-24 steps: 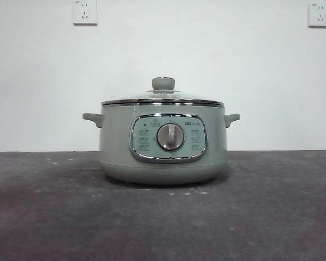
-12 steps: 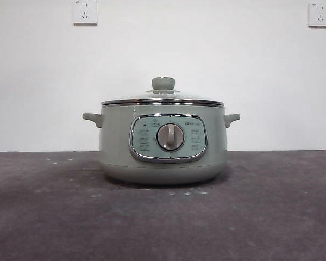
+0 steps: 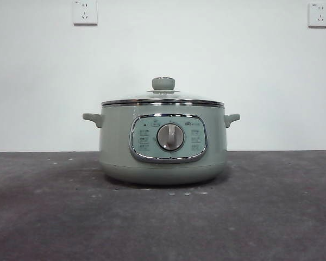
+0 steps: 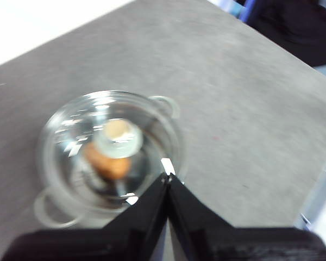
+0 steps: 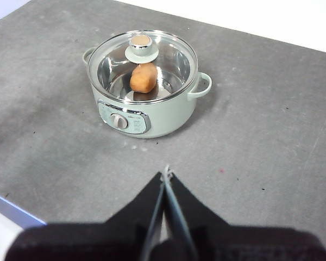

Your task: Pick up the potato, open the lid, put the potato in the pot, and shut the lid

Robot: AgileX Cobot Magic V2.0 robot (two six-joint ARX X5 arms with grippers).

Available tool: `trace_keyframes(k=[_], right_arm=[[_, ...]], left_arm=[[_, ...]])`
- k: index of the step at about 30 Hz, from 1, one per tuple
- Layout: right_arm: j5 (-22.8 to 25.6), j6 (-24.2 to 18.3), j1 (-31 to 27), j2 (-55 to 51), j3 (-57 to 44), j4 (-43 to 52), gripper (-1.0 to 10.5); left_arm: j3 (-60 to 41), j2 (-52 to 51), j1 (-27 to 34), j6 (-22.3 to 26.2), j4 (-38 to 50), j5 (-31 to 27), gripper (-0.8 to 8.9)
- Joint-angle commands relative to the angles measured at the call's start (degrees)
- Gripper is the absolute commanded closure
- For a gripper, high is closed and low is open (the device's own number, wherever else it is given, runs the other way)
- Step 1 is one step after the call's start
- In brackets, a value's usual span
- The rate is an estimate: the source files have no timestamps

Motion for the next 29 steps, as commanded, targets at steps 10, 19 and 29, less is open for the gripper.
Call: trace_keyframes(k=[10, 19, 29], right_arm=[[0.0, 0.6, 0.0, 0.0, -0.5, -1.4, 9.5], [0.0, 0.6, 0.0, 0.0, -0.5, -1.4, 9.5], [0.0, 0.6, 0.0, 0.0, -0.5, -1.4, 9.5]], left_arm=[[-1.4, -12.7, 14.8, 6.3, 6.4, 0.1, 8.17], [-26.1, -31.3, 26.5, 9.4, 23.2, 0.3, 8.17], [-70.6, -52.4, 30.7, 8.7, 52.3, -0.1, 8.17]])
